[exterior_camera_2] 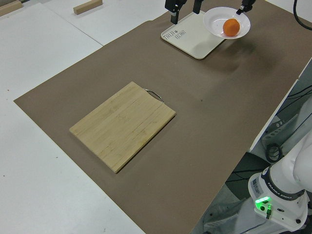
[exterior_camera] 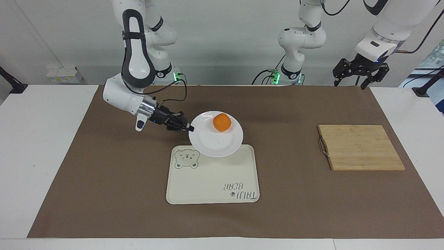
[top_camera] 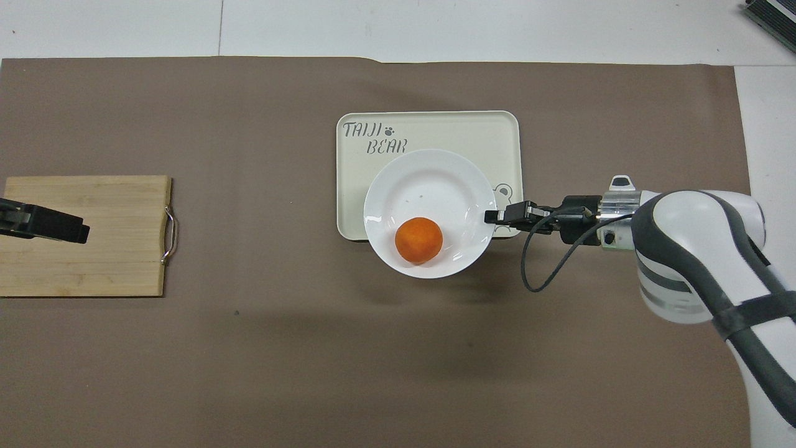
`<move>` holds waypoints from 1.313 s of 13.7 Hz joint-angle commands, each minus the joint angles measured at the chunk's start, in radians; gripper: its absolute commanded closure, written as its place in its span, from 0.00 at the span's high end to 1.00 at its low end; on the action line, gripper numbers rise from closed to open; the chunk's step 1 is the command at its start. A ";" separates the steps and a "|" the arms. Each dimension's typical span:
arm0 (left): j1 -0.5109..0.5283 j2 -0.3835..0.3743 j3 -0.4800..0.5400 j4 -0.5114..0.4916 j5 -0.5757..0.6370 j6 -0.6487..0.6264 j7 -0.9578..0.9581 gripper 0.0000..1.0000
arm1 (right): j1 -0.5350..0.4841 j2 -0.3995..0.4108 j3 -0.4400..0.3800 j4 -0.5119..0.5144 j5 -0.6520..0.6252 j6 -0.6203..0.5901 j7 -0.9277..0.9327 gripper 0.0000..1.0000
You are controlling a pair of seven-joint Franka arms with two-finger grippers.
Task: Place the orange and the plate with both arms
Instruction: 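Lift the plate with the right gripper toward the bear tray, then lower the plate onto the tray with the right gripper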
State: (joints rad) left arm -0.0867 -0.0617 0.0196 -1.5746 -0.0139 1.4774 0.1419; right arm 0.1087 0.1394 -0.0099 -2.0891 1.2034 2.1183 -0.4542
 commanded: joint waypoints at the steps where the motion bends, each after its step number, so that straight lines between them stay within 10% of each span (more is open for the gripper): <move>1: 0.002 0.002 0.000 0.015 0.003 -0.011 -0.011 1.00 | -0.012 0.115 0.005 0.171 0.038 -0.032 0.063 0.00; 9: 0.001 0.002 0.000 0.015 0.003 -0.011 -0.011 1.00 | -0.006 0.365 0.005 0.458 0.136 0.044 0.140 0.00; 18: 0.001 0.002 0.000 0.015 0.003 -0.011 -0.011 1.00 | -0.027 0.394 0.005 0.364 0.068 -0.012 -0.061 0.00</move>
State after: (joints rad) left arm -0.0867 -0.0617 0.0196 -1.5746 -0.0139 1.4774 0.1408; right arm 0.1053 0.5416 -0.0103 -1.6940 1.2874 2.1379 -0.4481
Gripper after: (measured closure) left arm 0.000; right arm 0.956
